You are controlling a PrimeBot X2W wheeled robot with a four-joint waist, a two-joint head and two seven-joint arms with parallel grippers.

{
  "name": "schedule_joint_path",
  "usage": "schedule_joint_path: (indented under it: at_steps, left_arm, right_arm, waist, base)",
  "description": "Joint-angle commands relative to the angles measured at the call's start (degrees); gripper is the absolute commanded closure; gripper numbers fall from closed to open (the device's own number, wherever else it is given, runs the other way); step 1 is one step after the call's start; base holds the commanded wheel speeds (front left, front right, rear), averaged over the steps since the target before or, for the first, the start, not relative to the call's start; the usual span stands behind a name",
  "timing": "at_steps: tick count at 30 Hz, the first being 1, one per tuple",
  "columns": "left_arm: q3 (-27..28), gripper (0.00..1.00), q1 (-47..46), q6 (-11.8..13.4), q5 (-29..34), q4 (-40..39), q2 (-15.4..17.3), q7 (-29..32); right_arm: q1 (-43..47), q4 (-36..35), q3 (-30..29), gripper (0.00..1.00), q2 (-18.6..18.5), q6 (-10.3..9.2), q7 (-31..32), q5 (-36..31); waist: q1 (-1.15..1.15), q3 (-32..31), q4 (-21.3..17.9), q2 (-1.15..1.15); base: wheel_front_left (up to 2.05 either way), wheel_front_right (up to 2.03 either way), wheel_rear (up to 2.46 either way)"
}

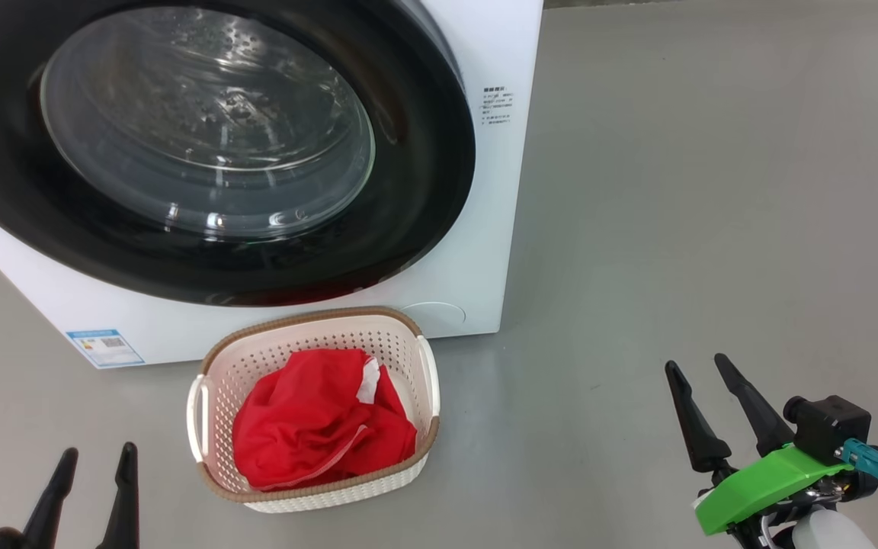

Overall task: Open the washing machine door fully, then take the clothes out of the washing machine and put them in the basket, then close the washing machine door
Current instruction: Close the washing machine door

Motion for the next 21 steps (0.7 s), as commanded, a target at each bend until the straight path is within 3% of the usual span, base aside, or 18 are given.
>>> schedule_joint_path:
  at_steps: [1,21]
  left_arm:
    - [2.4,0.00,-1.1,-0.2,0.7,-1.2,1.1,-0.7]
    - [2.9,0.00,-0.1,-0.2,1.4,-1.1,0.6,-0.7]
  right_arm:
    - [0.2,-1.4,1.1,0.00,-0.8,-0.12,-0.3,0.1]
    - [1.6,-1.6,0.6,0.00,-1.3,-0.12,-0.3,-0.1]
  waist:
    - [0.00,-0.1,0.0,0.00]
    - [0.00,-1.3,0.3,0.00]
  base:
    - [0.00,0.00,0.00]
    - [0.00,0.00,0.00]
